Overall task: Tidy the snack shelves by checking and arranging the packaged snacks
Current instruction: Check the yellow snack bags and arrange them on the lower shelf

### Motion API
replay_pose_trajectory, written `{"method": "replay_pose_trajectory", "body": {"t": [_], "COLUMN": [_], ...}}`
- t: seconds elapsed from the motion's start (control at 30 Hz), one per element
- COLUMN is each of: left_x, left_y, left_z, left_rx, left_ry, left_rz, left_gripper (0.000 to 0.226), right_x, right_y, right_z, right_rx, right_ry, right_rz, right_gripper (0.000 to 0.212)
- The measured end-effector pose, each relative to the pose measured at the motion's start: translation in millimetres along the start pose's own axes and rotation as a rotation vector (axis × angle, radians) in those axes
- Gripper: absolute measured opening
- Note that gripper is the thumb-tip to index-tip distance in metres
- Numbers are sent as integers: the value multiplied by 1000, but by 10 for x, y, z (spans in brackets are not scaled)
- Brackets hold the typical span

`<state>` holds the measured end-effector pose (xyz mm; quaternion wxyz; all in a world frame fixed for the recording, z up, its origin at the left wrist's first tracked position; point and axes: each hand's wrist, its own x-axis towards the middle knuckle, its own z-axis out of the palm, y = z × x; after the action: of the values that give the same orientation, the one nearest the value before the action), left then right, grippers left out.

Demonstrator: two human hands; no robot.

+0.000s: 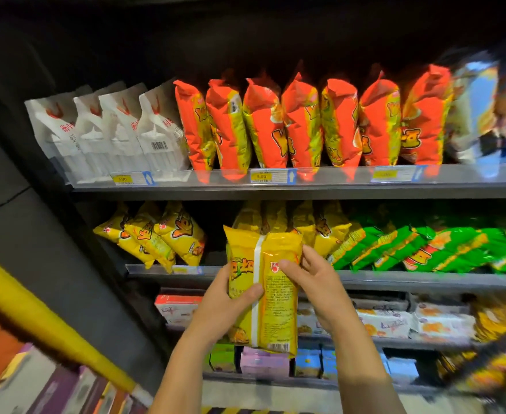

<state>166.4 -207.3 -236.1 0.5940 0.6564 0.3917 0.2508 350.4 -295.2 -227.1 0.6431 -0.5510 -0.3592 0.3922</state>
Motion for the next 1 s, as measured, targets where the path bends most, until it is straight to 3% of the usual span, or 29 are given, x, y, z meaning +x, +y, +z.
{"method": "replay_pose_trajectory", "body": {"t": [0.07, 0.13, 0.33, 0.47, 0.6, 0.73, 0.87, 1.0], "left_x": [-100, -162, -166, -170, -208, -214, -293, -415], "left_y": [29, 57, 314, 523, 731, 911, 988, 1024], "left_z": [124, 228, 334, 299, 181, 82, 131, 257], "left_rx": [-64, -103, -104, -36, -126, -409, -486, -418], "left_ry": [11, 39, 148, 129, 15, 88, 25, -41], "left_rz": [17, 15, 1, 2, -59, -158, -218, -209], "left_gripper": [59, 54, 59, 43, 54, 67, 67, 67], "right_x": [-81, -136, -198, -204, -245, -298, -353, -446], "right_y": [-45, -41, -68, -164, -141, -146, -86, -96], "right_z": [-50, -71, 72, 202, 206, 125, 1, -106], "right_rx": [14, 31, 37, -61, -7, 151, 352, 297], "right_ry": [-9, -23, -60, 54, 110, 85, 93, 106], "right_rz": [-2, 13, 129, 58, 98, 133, 263, 255], "right_gripper": [41, 50, 54, 49, 78, 40, 73, 65]}}
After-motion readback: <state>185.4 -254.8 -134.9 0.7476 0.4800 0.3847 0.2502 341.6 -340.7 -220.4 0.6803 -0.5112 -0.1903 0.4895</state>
